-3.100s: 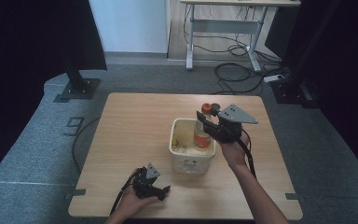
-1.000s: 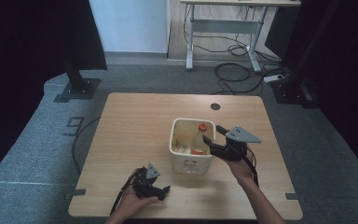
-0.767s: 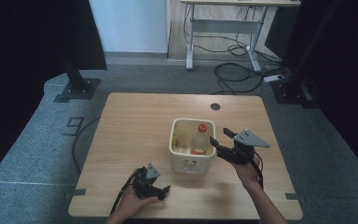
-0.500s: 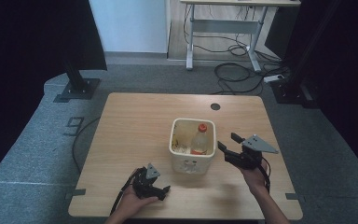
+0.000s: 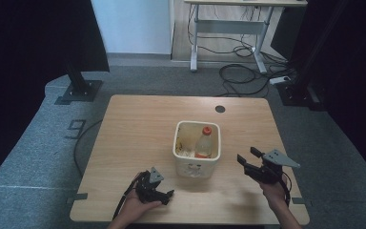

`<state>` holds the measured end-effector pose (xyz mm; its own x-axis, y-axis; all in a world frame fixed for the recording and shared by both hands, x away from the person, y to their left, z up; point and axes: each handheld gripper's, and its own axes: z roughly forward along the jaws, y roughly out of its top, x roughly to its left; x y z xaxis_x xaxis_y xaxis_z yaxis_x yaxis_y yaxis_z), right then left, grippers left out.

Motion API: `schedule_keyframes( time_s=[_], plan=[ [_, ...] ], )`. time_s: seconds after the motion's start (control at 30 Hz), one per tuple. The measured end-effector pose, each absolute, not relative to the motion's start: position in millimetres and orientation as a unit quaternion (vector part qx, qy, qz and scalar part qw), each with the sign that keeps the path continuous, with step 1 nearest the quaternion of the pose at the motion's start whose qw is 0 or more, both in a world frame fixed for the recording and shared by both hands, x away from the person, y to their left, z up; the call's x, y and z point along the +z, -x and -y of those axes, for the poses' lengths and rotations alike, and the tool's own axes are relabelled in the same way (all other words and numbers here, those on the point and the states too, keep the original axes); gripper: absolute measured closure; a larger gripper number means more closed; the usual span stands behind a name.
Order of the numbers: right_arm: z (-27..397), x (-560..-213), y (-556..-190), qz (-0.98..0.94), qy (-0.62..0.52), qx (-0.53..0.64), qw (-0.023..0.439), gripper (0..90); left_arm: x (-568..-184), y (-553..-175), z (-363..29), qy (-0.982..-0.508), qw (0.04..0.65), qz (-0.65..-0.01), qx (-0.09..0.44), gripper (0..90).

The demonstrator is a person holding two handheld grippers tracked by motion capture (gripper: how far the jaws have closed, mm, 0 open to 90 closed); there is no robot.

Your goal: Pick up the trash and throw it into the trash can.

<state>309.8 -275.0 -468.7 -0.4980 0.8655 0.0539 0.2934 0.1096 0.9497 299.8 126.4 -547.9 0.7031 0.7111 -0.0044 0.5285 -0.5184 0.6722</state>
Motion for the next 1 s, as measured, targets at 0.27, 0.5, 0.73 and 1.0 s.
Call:
schedule_keyframes(
  time_s=[0.27,0.5,0.73,1.0],
  plan=[
    [300,-500,-299,-0.698,-0.453,0.483,0.274,34.2,-548,-300,-126,-0.860,0.333,-0.360,0.137,6.4],
    [304,-510,-300,-0.698,-0.466,0.472,0.268,34.2,-548,-300,-126,-0.860,0.334,-0.360,0.137,6.4],
    [301,-516,-301,-0.710,-0.463,0.455,0.274,34.3,-548,-299,-126,-0.860,0.333,-0.361,0.137,6.4],
    [302,-515,-301,-0.710,-0.461,0.452,0.282,34.5,-548,-299,-126,-0.860,0.333,-0.362,0.138,6.4]
  ],
)
